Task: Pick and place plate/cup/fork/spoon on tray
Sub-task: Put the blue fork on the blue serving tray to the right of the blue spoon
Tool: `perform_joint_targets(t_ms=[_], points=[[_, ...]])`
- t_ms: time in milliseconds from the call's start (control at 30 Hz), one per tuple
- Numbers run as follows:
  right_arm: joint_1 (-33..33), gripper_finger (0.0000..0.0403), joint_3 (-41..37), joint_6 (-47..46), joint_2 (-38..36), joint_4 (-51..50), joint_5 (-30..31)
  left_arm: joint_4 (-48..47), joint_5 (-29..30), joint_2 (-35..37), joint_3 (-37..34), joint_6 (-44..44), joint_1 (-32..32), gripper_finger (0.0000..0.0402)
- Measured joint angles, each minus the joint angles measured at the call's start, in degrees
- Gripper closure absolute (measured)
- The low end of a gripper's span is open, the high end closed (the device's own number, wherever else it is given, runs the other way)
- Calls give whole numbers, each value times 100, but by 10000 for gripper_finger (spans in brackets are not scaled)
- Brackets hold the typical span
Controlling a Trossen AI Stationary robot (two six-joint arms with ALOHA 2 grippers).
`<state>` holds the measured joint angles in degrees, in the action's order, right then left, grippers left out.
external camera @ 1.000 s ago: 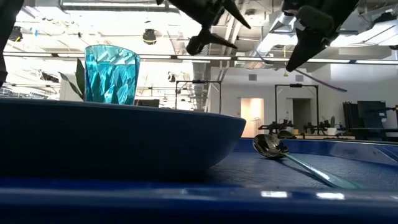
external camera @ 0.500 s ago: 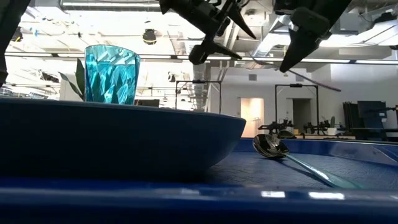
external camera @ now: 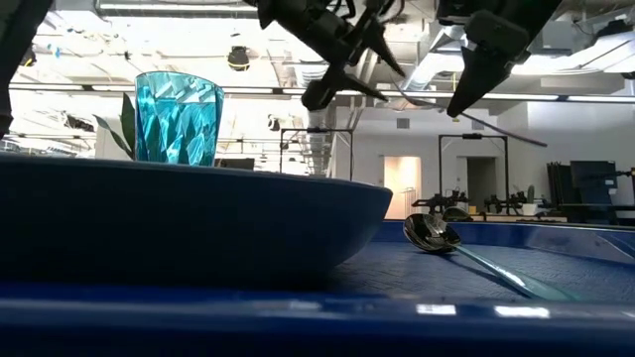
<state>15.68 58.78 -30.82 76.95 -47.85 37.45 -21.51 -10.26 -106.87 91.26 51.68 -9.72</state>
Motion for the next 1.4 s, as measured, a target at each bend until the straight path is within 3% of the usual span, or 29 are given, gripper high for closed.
perform_joint_targets(t_ms=[433,867,1033,1233,1400], points=[[5,392,0,89,-2,54,-154,43,-52,-46,-7,5,-2,271],[-6,387,-2,150,-2,54,-157,50,-145,-46,-9,-67,-1,363],[-6,356,-2,130,-4,57,-140,22,-107,-46,-9,-189,-2,397],[-2,300,33,133,-38,-42,-183,21,-132,-46,-9,-426,-3,401],[246,252,505,98,-327,-637,-325,-203,-138,-44,-7,-1021,-186,401]])
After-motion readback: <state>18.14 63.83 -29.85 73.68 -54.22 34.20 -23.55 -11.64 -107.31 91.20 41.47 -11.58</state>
